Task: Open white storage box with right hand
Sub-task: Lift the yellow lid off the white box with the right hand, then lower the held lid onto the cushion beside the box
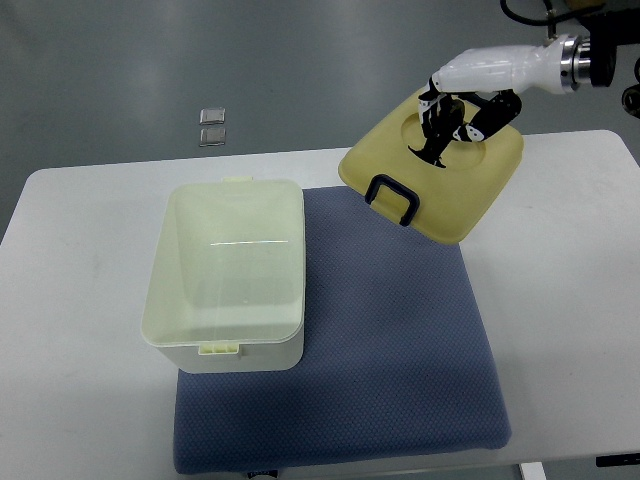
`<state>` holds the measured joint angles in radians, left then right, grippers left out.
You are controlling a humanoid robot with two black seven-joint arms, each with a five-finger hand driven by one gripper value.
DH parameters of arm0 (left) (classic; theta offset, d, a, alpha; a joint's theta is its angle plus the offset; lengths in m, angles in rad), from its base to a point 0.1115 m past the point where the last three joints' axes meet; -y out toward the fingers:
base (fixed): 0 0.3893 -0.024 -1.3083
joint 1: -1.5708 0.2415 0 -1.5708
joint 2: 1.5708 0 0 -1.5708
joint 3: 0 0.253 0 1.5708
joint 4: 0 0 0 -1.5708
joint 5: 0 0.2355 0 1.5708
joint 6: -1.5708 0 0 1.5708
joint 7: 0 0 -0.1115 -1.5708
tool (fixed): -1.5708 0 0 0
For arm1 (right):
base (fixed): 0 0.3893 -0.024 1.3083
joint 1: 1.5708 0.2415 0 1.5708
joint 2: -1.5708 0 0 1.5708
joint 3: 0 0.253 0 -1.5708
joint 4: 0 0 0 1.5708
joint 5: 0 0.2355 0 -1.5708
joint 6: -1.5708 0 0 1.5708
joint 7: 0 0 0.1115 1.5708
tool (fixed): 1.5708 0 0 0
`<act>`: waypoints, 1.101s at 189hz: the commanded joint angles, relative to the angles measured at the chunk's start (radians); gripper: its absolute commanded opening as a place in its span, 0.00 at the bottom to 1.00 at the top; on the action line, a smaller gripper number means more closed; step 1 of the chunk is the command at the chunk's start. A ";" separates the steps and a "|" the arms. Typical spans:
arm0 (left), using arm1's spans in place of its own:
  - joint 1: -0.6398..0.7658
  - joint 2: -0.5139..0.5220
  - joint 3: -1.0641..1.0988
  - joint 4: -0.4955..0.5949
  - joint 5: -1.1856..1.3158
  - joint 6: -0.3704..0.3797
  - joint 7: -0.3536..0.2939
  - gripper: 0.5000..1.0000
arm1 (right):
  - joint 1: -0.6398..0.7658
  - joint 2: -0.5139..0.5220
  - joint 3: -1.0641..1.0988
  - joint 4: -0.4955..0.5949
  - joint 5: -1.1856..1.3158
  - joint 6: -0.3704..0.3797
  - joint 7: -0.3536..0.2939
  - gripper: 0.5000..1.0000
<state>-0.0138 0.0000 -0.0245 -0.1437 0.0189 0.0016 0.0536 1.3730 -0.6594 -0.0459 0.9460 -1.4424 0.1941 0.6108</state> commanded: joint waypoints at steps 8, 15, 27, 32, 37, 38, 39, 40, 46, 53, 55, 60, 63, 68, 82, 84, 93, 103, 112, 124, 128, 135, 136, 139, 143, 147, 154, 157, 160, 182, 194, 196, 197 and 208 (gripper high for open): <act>0.000 0.000 0.000 0.000 0.000 0.000 0.000 1.00 | -0.089 0.006 -0.002 -0.021 0.000 -0.042 0.000 0.00; 0.000 0.000 0.000 0.001 0.000 0.000 0.000 1.00 | -0.111 0.015 -0.003 -0.027 0.000 -0.056 0.000 0.00; 0.000 0.000 0.000 0.000 0.001 0.000 0.000 1.00 | -0.140 0.041 -0.003 -0.033 -0.001 -0.068 0.000 0.00; 0.000 0.000 0.000 0.000 0.001 0.000 0.000 1.00 | -0.147 0.047 -0.003 -0.033 -0.001 -0.070 0.000 0.00; 0.000 0.000 0.000 0.000 0.001 0.000 0.000 1.00 | -0.154 0.053 -0.003 -0.033 -0.001 -0.071 0.000 0.00; 0.000 0.000 0.000 0.000 0.001 0.000 0.000 1.00 | -0.157 0.057 -0.003 -0.032 -0.001 -0.071 0.000 0.00; 0.000 0.000 0.000 0.000 0.001 0.000 0.000 1.00 | -0.157 0.057 -0.003 -0.032 -0.001 -0.071 0.000 0.00; 0.000 0.000 0.000 0.001 0.001 0.000 0.000 1.00 | -0.160 0.060 -0.003 -0.032 -0.001 -0.073 0.000 0.00; 0.000 0.000 0.000 0.000 0.000 0.000 0.000 1.00 | -0.167 0.067 -0.003 -0.033 -0.003 -0.073 0.000 0.00; 0.000 0.000 0.000 0.000 0.001 0.000 0.000 1.00 | -0.173 0.075 -0.003 -0.032 -0.003 -0.073 0.000 0.00; 0.000 0.000 0.000 0.000 0.000 0.000 0.000 1.00 | -0.175 0.078 -0.003 -0.032 -0.003 -0.073 0.000 0.00; 0.000 0.000 0.000 0.001 0.000 0.000 0.000 1.00 | -0.177 0.084 -0.005 -0.032 -0.004 -0.073 0.000 0.00; 0.000 0.000 0.000 0.001 0.000 0.000 0.000 1.00 | -0.178 0.087 -0.005 -0.032 -0.004 -0.073 0.000 0.00; 0.000 0.000 0.000 0.001 0.000 0.000 0.000 1.00 | -0.180 0.093 -0.006 -0.032 -0.006 -0.073 0.000 0.00; 0.000 0.000 0.000 0.000 0.000 0.000 0.000 1.00 | -0.186 0.106 -0.008 -0.032 -0.010 -0.073 0.000 0.00; 0.000 0.000 0.000 0.000 0.000 0.000 0.000 1.00 | -0.186 0.109 -0.008 -0.032 -0.012 -0.071 0.000 0.00; 0.000 0.000 0.000 0.000 0.001 0.000 0.000 1.00 | -0.189 0.121 -0.008 -0.032 -0.013 -0.071 0.000 0.00; 0.000 0.000 0.000 0.001 0.000 0.000 0.000 1.00 | -0.189 0.138 -0.009 -0.030 -0.016 -0.071 0.000 0.00; 0.000 0.000 0.000 0.000 0.000 0.000 0.000 1.00 | -0.187 0.150 -0.008 -0.029 -0.015 -0.071 0.000 0.00; 0.000 0.000 0.000 0.000 0.001 0.000 0.000 1.00 | -0.186 0.165 -0.008 -0.027 -0.015 -0.071 0.000 0.00; 0.000 0.000 0.000 0.000 0.001 0.000 0.000 1.00 | -0.184 0.170 -0.008 -0.027 -0.015 -0.071 0.000 0.00; 0.000 0.000 0.000 0.000 0.000 0.000 0.000 1.00 | -0.184 0.178 -0.009 -0.026 -0.016 -0.071 0.000 0.00; 0.000 0.000 0.000 0.000 0.000 0.000 0.000 1.00 | -0.184 0.178 -0.009 -0.026 -0.016 -0.071 0.000 0.00; 0.000 0.000 0.000 0.001 0.000 0.000 0.000 1.00 | -0.184 0.181 -0.009 -0.026 -0.016 -0.071 0.000 0.00; 0.000 0.000 0.000 0.000 0.000 0.000 0.000 1.00 | -0.184 0.182 -0.009 -0.026 -0.016 -0.071 0.000 0.00; 0.000 0.000 0.000 0.001 0.000 0.000 0.000 1.00 | -0.184 0.187 -0.011 -0.026 -0.016 -0.071 0.000 0.00; 0.000 0.000 0.000 0.001 0.000 0.000 0.000 1.00 | -0.184 0.192 -0.011 -0.026 -0.016 -0.071 0.000 0.00; 0.000 0.000 0.000 0.000 0.000 0.000 0.000 1.00 | -0.184 0.195 -0.009 -0.026 -0.016 -0.071 0.000 0.00; 0.000 0.000 0.000 0.001 0.000 0.000 0.000 1.00 | -0.184 0.201 -0.009 -0.026 -0.016 -0.071 0.000 0.00; 0.000 0.000 0.000 0.000 0.001 0.000 0.000 1.00 | -0.187 0.218 -0.009 -0.024 -0.016 -0.071 0.000 0.00; 0.000 0.000 0.000 0.000 0.000 0.000 0.000 1.00 | -0.190 0.218 -0.011 -0.024 -0.016 -0.071 0.000 0.00; 0.000 0.000 0.000 0.001 0.000 0.000 0.000 1.00 | -0.190 0.219 -0.011 -0.023 -0.016 -0.071 0.000 0.00; 0.000 0.000 0.000 0.000 0.000 0.000 0.000 1.00 | -0.190 0.219 -0.011 -0.024 -0.016 -0.071 0.000 0.00; 0.000 0.000 0.000 0.000 0.000 0.000 0.000 1.00 | -0.192 0.225 -0.011 -0.024 -0.016 -0.071 0.000 0.00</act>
<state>-0.0137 0.0000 -0.0246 -0.1435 0.0187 0.0015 0.0539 1.1851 -0.4422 -0.0558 0.9220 -1.4589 0.1227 0.6109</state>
